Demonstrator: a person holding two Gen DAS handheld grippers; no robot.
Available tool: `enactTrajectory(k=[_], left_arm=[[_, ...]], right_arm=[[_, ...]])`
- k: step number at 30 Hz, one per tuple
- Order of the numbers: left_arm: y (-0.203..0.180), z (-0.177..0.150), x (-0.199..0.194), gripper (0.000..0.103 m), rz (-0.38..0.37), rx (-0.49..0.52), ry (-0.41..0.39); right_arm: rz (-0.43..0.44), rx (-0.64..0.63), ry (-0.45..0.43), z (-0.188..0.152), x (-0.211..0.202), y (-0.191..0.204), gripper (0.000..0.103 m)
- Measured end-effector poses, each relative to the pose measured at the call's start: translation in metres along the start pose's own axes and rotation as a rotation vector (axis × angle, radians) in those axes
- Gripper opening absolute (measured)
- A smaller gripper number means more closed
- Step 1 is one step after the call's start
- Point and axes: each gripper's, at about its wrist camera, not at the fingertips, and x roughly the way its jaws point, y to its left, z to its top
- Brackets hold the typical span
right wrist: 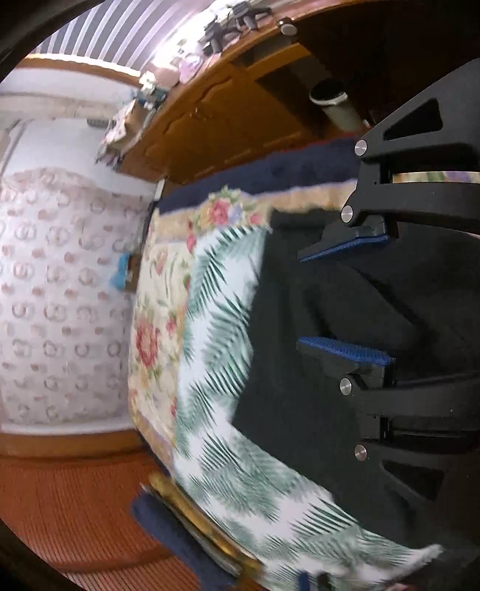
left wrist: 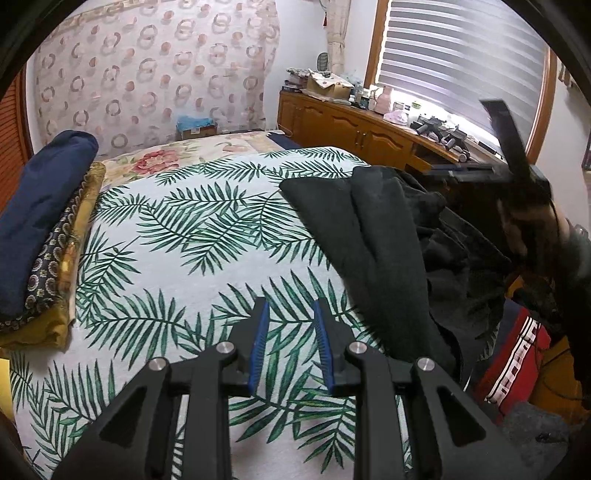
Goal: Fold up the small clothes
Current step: 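Open the right gripper to release the folded shirt, then grasp the black T-shirt with the right gripper, pull it, then open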
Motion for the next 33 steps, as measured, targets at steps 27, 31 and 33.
enactTrajectory(k=[27, 31, 33], left_arm=[[-0.027, 0.001, 0.014, 0.023, -0.033, 0.059, 0.034], [-0.031, 0.003, 0.015, 0.023, -0.039, 0.064, 0.031], [-0.033, 0.005, 0.016, 0.023, -0.044, 0.067, 0.03]], right_arm=[[0.204, -0.023, 0.061, -0.086, -0.043, 0.032, 0.003], [0.147, -0.024, 0.049, -0.093, -0.071, 0.015, 0.003], [0.112, -0.02, 0.049, -0.096, -0.084, 0.003, 0.002]])
